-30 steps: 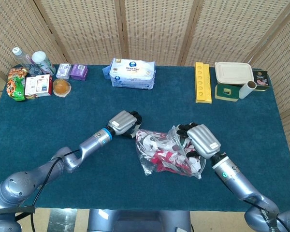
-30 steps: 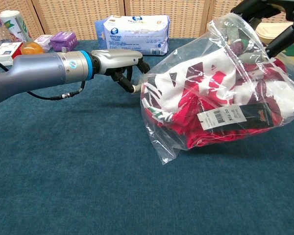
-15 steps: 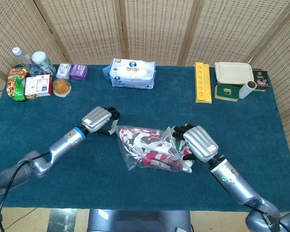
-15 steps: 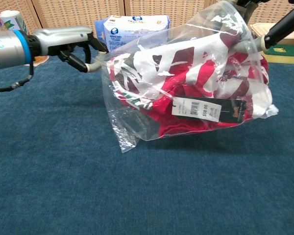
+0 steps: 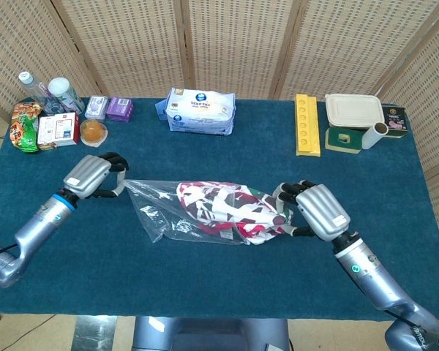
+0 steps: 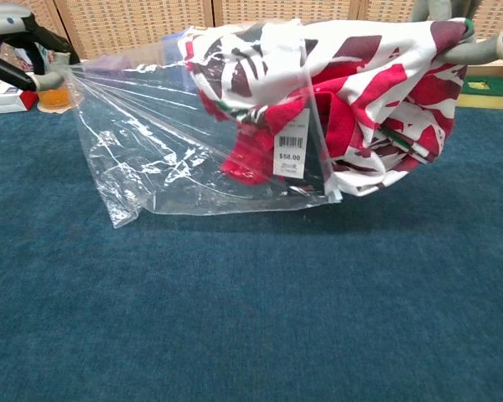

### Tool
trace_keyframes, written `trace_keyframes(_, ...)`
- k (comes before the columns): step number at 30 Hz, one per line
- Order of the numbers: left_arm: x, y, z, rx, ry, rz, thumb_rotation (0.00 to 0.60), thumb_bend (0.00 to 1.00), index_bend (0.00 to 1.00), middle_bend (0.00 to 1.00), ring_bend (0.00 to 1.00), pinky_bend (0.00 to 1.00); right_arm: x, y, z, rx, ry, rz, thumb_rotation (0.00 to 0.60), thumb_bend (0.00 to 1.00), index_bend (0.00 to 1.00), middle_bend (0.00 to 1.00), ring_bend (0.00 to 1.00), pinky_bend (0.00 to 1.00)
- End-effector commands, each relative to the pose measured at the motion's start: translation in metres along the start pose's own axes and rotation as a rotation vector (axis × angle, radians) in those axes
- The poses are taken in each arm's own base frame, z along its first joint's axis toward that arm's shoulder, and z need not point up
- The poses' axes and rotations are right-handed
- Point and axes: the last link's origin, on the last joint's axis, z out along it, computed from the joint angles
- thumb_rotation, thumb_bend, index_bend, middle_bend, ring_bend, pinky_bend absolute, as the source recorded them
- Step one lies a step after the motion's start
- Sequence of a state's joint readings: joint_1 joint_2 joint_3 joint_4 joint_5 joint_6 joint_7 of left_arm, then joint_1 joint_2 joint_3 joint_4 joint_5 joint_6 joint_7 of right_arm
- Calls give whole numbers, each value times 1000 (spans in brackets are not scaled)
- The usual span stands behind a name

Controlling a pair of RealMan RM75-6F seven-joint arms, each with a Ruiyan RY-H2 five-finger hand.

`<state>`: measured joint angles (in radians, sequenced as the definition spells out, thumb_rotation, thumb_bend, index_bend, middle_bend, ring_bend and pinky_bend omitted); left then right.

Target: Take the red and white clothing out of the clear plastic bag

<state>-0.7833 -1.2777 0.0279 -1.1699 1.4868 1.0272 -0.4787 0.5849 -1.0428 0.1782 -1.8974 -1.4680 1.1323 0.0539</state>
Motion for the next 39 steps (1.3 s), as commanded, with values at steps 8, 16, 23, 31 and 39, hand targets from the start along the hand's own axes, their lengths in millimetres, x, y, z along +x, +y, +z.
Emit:
trace_keyframes(8, 14, -31, -23, 102, 29, 37, 600, 519, 709, 373, 262, 434, 14, 28, -8, -82, 36, 2, 600, 413, 660, 393, 478, 389)
trace_keyframes(16, 11, -45, -30, 154, 24, 46, 600, 457, 645, 370, 257, 427, 16, 57, -16, -168, 23, 1, 600, 413, 646, 389, 471, 386)
trace_keyframes(23, 12, -34, -23, 168, -26, 96, 600, 18, 0, 57, 0, 105, 15, 74, -20, -205, 18, -39, 600, 314, 281, 235, 314, 305)
trace_keyframes(31, 19, -34, -37, 227, -21, 198, 600, 0, 0, 26, 0, 60, 16, 92, -36, -267, -22, -134, 598, 127, 93, 116, 169, 177)
trace_keyframes(39, 21, -26, -87, 281, 114, 99, 600, 2, 0, 26, 0, 61, 18, 96, -58, -299, -20, -218, 600, 88, 85, 113, 167, 176)
